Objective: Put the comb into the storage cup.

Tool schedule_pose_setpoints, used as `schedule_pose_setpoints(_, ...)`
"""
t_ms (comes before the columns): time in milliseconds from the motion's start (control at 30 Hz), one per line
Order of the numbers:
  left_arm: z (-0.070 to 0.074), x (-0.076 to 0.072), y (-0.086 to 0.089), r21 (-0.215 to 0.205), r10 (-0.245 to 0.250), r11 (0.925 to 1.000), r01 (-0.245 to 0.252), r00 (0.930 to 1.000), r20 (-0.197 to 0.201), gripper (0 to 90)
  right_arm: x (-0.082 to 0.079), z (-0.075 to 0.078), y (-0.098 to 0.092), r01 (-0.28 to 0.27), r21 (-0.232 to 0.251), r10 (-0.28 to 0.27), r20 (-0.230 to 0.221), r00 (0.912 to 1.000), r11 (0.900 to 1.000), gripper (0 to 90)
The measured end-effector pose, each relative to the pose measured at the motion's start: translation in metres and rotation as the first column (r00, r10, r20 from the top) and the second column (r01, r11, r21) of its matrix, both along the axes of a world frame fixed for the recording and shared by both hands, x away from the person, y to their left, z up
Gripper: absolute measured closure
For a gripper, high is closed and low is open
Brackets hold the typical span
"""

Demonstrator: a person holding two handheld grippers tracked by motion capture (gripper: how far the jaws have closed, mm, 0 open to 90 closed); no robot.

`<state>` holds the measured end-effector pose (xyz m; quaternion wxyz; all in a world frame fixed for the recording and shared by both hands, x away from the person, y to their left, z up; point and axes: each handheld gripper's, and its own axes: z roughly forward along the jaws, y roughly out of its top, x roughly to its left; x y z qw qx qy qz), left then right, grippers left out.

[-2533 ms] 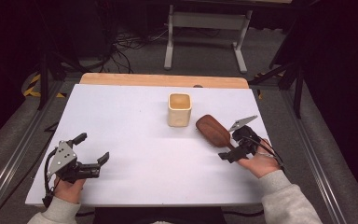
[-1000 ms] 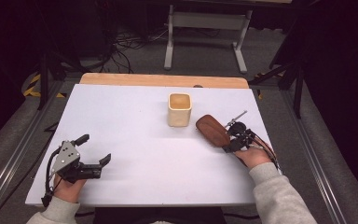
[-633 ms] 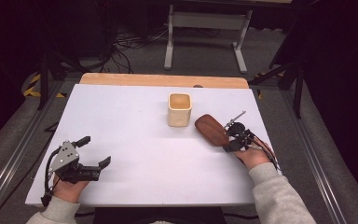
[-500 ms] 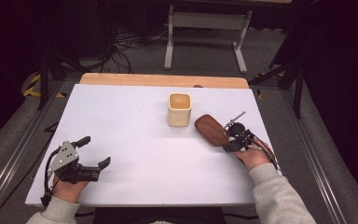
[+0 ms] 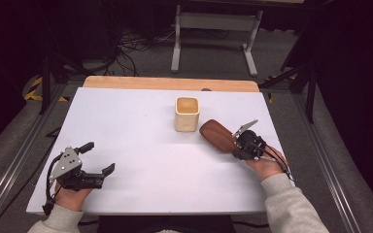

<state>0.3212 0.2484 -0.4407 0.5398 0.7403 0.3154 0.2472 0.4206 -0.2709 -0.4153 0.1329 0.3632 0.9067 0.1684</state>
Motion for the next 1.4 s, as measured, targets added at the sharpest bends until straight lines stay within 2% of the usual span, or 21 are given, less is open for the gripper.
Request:
schedule_pose_setpoints(133,0.0,0.0,0.0,-0.001,-0.002,1.0,0.002,1.0,-0.003,0.7,-0.006,0.008,0.002,-0.019,0.019,0.019,0.039,0.999,1.0,72.5)
schedule_pose_setpoints(200,-0.001,0.001,0.0,-0.007,-0.004,1.0,0.004,1.0,-0.004,0.9,-0.006,0.009,0.002,-0.023,0.027,0.022,0.037,0.9991,0.999,72.5)
schedule_pose_setpoints(267,0.0,0.0,0.0,-0.011,-0.002,0.9999,0.002,1.0,-0.002,1.0,-0.009,0.012,0.002,-0.026,0.034,0.024,0.059,0.998,0.999,72.4)
schedule_pose_setpoints(333,0.0,0.0,0.001,-0.015,-0.003,0.9999,0.003,1.0,-0.003,1.1,-0.011,0.015,0.001,-0.036,0.052,0.031,0.08,0.9963,0.998,72.4)
schedule_pose_setpoints(400,0.0,0.0,0.001,-0.017,-0.004,0.9999,0.004,1.0,-0.003,1.1,-0.016,0.021,0.001,-0.046,0.09,0.036,0.113,0.9929,0.995,72.4)
schedule_pose_setpoints(500,0.0,0.001,0.001,-0.016,-0.004,0.9999,0.004,1.0,-0.005,1.2,-0.02,0.024,0.001,-0.058,0.117,0.042,0.134,0.99,0.991,72.4)
schedule_pose_setpoints(600,0.0,0.001,0.001,-0.022,-0.008,0.9997,0.008,0.9999,-0.006,1.2,-0.027,0.028,0.004,-0.078,0.15,0.051,0.175,0.9833,0.986,72.4)
schedule_pose_setpoints(667,0.0,0.001,0.001,-0.024,-0.009,0.9997,0.009,0.9999,-0.006,1.3,-0.032,0.029,0.006,-0.096,0.179,0.057,0.208,0.9765,0.979,72.4)
schedule_pose_setpoints(767,0.0,0.001,0.001,-0.032,-0.013,0.9994,0.013,0.9999,-0.006,1.3,-0.041,0.032,0.012,-0.132,0.224,0.069,0.268,0.9608,0.966,72.4)
schedule_pose_setpoints(800,0.0,0.001,0.001,-0.032,-0.012,0.9994,0.012,0.9999,-0.005,1.3,-0.041,0.032,0.012,-0.132,0.224,0.069,0.268,0.9608,0.966,72.4)
schedule_pose_setpoints(900,0.0,0.001,0.001,-0.032,-0.013,0.9994,0.013,0.9999,-0.004,1.2,-0.045,0.034,0.016,-0.158,0.245,0.081,0.297,0.9516,0.957,72.4)
schedule_pose_setpoints(933,0.0,0.001,0.001,-0.032,-0.014,0.9994,0.014,0.9999,-0.004,1.2,-0.047,0.034,0.019,-0.174,0.266,0.088,0.306,0.9479,0.948,72.4)
schedule_pose_setpoints(1000,0.0,0.001,0.0,-0.033,-0.015,0.9993,0.015,0.9999,-0.002,1.0,-0.048,0.034,0.021,-0.181,0.269,0.091,0.316,0.9444,0.946,72.4)
schedule_pose_setpoints(1100,0.001,0.001,0.0,-0.036,-0.02,0.9992,0.02,0.9998,-0.001,0.7,-0.052,0.033,0.028,-0.212,0.297,0.102,0.346,0.9326,0.931,72.4)
schedule_pose_setpoints(1133,0.001,0.001,0.0,-0.038,-0.022,0.999,0.022,0.9997,0.0,0.7,-0.052,0.033,0.028,-0.212,0.297,0.102,0.346,0.9326,0.931,72.4)
schedule_pose_setpoints(1167,0.001,0.001,-0.001,-0.036,-0.021,0.9991,0.021,0.9998,0.001,0.4,-0.053,0.031,0.031,-0.231,0.314,0.109,0.361,0.9261,0.921,72.4)
schedule_pose_setpoints(1200,0.001,0.001,-0.001,-0.037,-0.028,0.9989,0.028,0.9996,0.0,0.4,-0.053,0.031,0.031,-0.231,0.314,0.109,0.361,0.9261,0.921,72.4)
schedule_pose_setpoints(1267,0.001,0.001,-0.002,-0.037,-0.03,0.9989,0.03,0.9995,0.001,0.2,-0.055,0.03,0.035,-0.246,0.329,0.113,0.374,0.9205,0.912,72.3)
schedule_pose_setpoints(1300,0.001,0.001,-0.002,-0.038,-0.033,0.9987,0.033,0.9995,0.003,0.2,-0.056,0.027,0.039,-0.258,0.343,0.118,0.38,0.9173,0.903,72.3)
schedule_pose_setpoints(1333,0.001,0.001,-0.002,-0.037,-0.035,0.9987,0.035,0.9994,0.002,0.2,-0.056,0.027,0.039,-0.258,0.343,0.118,0.38,0.9173,0.903,72.3)
schedule_pose_setpoints(1400,0.001,0.001,-0.002,-0.036,-0.035,0.9987,0.035,0.9994,0.005,0.2,-0.057,0.025,0.042,-0.275,0.349,0.126,0.393,0.9109,0.896,72.3)
